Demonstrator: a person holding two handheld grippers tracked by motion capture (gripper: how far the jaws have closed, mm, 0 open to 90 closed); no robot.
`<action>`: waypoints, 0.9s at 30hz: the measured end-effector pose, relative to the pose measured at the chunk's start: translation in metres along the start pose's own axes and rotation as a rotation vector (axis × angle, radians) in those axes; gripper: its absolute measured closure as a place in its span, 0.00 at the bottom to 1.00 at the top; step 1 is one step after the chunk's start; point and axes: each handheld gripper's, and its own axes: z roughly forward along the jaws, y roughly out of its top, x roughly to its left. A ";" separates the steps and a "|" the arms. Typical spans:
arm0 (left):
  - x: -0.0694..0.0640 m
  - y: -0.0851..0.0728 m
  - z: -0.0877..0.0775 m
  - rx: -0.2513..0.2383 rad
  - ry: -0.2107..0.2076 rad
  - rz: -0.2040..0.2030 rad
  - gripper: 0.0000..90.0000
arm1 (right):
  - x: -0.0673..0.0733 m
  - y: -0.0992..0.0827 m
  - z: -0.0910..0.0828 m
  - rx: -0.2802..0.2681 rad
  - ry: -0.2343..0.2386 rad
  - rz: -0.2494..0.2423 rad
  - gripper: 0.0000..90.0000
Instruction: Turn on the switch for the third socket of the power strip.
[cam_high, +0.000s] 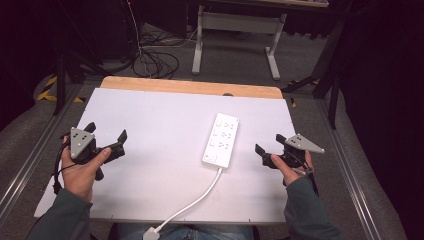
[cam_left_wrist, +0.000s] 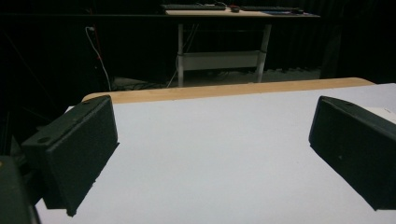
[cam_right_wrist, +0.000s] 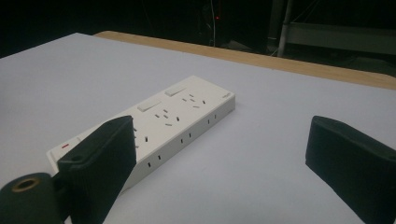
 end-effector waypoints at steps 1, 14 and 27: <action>0.000 0.000 0.000 -0.005 0.001 0.001 0.02 | 0.000 0.000 0.000 0.001 0.002 0.001 0.10; -0.002 0.000 0.003 -0.001 -0.009 0.002 0.02 | 0.002 -0.002 0.001 0.014 0.008 -0.016 0.06; -0.003 0.000 0.003 0.000 -0.014 0.003 0.02 | 0.002 -0.002 0.002 0.009 -0.006 -0.020 0.42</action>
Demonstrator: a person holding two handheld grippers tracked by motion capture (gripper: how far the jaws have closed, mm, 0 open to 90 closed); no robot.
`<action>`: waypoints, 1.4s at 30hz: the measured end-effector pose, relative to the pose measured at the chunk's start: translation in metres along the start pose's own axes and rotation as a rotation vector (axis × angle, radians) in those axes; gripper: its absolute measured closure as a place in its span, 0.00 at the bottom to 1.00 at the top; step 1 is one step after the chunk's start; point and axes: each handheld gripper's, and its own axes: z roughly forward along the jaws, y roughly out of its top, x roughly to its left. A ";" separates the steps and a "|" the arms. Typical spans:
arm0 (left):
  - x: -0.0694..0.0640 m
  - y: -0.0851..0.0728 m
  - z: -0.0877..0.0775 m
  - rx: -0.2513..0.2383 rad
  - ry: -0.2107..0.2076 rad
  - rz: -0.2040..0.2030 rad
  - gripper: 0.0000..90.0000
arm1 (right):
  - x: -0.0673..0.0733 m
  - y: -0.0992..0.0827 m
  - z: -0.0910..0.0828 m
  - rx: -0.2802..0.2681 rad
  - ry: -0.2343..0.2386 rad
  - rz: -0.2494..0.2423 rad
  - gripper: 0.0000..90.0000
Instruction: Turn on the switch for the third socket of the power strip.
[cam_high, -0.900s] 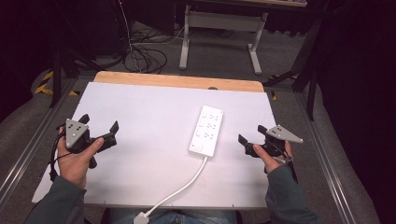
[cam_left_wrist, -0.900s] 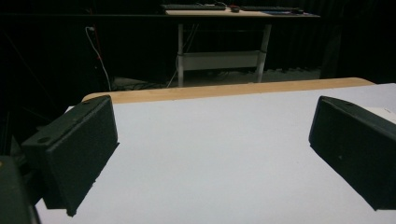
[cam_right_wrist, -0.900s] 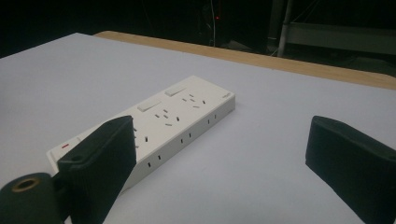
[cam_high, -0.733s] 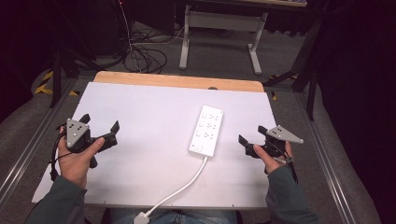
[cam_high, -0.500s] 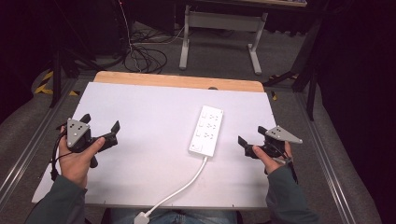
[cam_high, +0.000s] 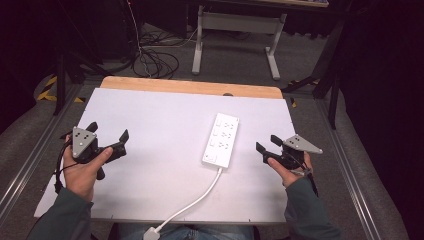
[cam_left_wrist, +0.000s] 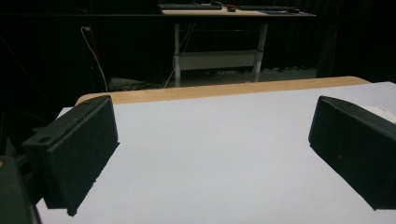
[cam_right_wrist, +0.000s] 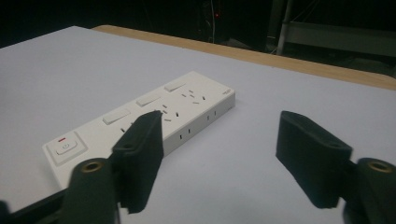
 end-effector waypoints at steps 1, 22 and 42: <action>0.000 0.000 0.000 0.001 0.001 0.001 0.02 | 0.000 0.000 0.000 0.001 0.003 0.008 0.47; -0.001 0.000 0.000 0.002 -0.004 0.008 0.02 | 0.001 0.006 0.006 0.047 0.033 -0.022 1.00; 0.001 0.000 -0.002 0.002 -0.006 0.005 0.02 | 0.007 0.015 0.034 0.109 0.048 -0.069 1.00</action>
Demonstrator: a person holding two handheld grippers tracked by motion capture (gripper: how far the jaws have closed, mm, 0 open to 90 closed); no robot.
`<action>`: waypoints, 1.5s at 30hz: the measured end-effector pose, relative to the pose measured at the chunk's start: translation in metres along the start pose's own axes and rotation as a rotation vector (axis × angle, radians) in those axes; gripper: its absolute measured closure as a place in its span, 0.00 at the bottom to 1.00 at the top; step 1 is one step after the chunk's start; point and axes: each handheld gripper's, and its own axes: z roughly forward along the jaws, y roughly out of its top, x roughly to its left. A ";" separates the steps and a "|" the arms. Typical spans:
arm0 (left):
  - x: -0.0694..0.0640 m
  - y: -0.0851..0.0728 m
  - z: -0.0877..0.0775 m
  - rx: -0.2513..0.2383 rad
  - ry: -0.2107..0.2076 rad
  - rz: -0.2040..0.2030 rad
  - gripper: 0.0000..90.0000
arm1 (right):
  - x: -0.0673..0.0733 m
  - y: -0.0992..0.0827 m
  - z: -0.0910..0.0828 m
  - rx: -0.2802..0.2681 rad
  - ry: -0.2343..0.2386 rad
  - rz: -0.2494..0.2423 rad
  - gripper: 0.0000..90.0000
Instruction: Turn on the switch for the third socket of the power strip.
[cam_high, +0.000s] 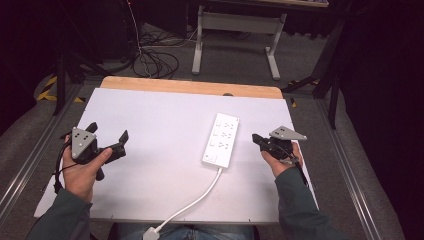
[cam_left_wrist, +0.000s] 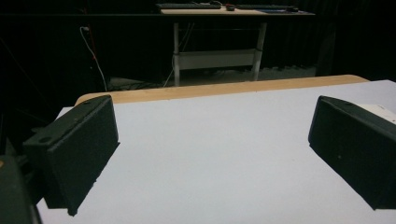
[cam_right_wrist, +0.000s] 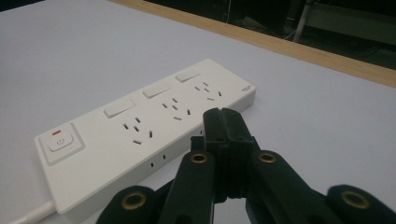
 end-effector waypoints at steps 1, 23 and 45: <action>0.000 0.000 0.000 0.000 0.000 0.000 0.02 | 0.000 0.001 0.001 0.000 0.003 -0.001 1.00; 0.001 -0.001 -0.002 0.006 -0.003 0.002 0.03 | 0.004 0.015 0.025 0.024 0.030 -0.037 1.00; 0.001 -0.002 -0.003 0.009 -0.007 0.013 0.04 | 0.004 0.027 0.047 0.045 0.043 -0.049 1.00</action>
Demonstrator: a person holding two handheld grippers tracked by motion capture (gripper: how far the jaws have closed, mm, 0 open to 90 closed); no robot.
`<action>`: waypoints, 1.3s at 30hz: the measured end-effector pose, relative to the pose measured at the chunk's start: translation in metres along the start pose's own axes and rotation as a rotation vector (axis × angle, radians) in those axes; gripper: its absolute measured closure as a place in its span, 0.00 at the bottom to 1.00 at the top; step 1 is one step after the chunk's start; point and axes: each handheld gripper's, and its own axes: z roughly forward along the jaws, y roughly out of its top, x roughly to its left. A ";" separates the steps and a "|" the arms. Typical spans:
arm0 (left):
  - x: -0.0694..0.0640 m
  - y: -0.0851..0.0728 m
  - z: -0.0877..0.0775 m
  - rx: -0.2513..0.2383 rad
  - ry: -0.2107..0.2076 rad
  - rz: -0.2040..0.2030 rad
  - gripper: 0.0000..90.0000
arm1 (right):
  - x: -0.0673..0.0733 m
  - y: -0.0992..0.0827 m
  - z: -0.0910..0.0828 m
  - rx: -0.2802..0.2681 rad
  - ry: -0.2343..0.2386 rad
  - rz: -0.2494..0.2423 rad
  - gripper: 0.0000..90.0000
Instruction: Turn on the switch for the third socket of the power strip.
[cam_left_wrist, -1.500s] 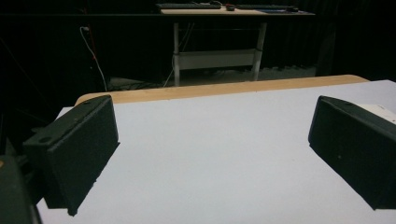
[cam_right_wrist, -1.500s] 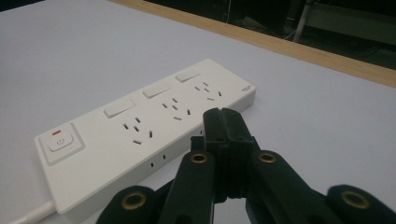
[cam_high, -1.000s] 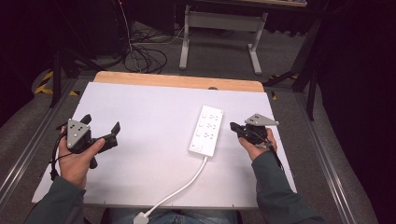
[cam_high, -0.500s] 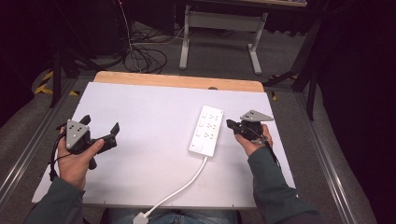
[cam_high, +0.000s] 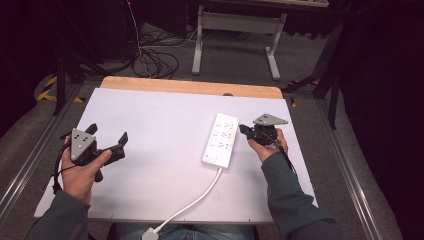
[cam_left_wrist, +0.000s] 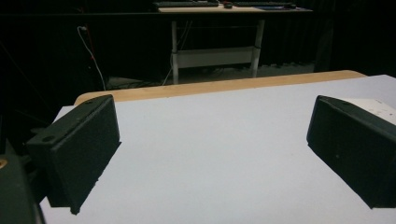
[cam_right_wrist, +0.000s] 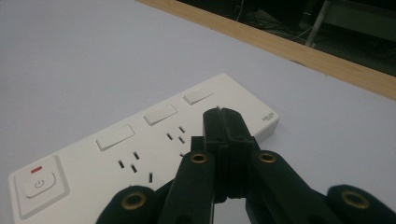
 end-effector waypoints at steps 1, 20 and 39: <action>0.001 0.000 0.000 -0.001 0.003 0.003 0.04 | 0.000 0.000 0.001 0.001 -0.003 -0.001 1.00; 0.003 -0.002 -0.004 0.002 0.008 0.001 0.04 | 0.001 0.010 0.021 0.024 0.015 -0.026 1.00; 0.005 -0.003 -0.007 -0.001 0.018 -0.002 0.04 | 0.003 0.018 0.034 0.039 0.026 -0.040 1.00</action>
